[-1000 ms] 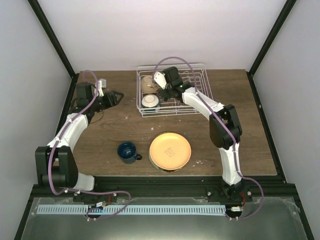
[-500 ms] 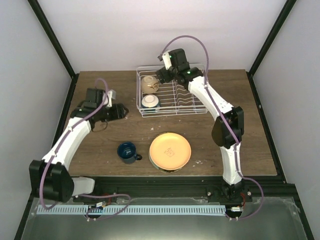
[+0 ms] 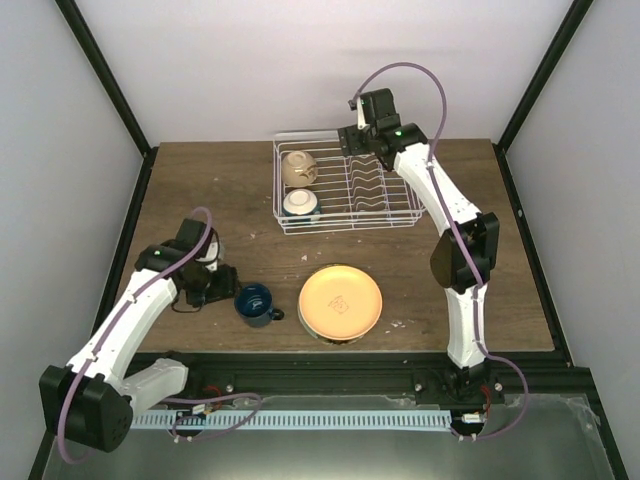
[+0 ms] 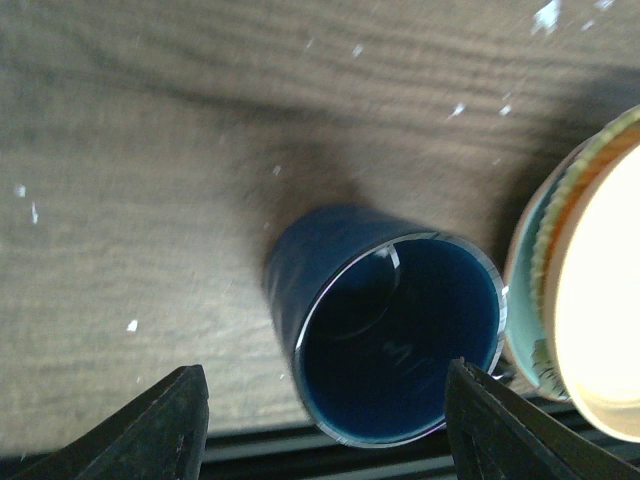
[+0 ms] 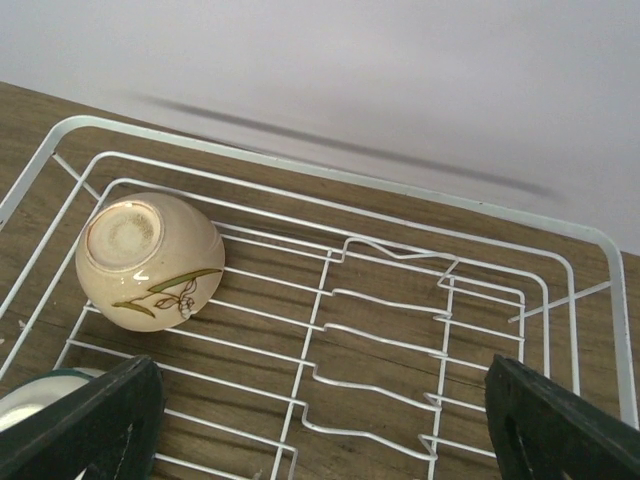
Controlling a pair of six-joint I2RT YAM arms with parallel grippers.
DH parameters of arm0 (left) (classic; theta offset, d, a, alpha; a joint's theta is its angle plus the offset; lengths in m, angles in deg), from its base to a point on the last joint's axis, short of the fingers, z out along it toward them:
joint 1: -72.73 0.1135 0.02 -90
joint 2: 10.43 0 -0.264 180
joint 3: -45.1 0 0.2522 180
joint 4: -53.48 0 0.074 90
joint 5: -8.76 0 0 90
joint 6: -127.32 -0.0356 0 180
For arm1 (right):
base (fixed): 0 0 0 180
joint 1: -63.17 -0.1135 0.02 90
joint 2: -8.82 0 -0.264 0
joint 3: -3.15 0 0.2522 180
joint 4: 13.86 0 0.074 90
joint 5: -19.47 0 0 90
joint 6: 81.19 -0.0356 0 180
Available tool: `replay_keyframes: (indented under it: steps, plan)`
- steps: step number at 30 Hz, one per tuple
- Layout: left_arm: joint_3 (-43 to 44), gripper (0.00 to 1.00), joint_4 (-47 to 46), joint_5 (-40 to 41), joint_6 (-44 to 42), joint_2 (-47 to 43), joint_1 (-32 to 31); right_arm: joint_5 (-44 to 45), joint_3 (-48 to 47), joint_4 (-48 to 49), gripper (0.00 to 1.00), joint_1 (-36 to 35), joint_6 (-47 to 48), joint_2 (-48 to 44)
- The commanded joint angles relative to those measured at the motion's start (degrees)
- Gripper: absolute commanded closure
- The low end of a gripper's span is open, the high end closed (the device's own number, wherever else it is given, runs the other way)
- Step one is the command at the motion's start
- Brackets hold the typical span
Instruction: Load the mixed dishes into the dish rack
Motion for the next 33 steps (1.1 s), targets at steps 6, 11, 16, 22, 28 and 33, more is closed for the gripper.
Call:
replay_keyframes:
  steps: [6,11,16,22,28,33]
  plan:
    - [-4.77,0.34,-1.08,-1.23,1.61,2.36,-1.35,1.52,0.97,-1.85,0.15,-0.37,-1.23,-3.24]
    - [-5.95,0.36,-5.2,-2.0,1.62,5.92,-1.95,2.78,2.15,-1.77,0.16,-0.37,-0.45,-4.07]
    - [-5.91,0.44,-7.59,-1.71,2.24,8.57,-2.18,3.19,2.15,-1.74,0.18,-0.4,-0.04,-4.11]
    - [-6.0,0.55,-9.56,-2.58,1.92,11.41,-2.62,3.45,2.15,-1.52,0.19,-0.37,0.61,-3.94]
    - [-5.93,0.59,-11.71,-3.17,1.83,13.88,-2.97,3.12,2.15,-1.3,0.2,-0.37,0.93,-3.61]
    - [-5.71,0.74,-12.7,-3.67,2.0,14.26,-3.15,3.02,2.15,-1.14,0.23,-0.37,1.27,-3.68]
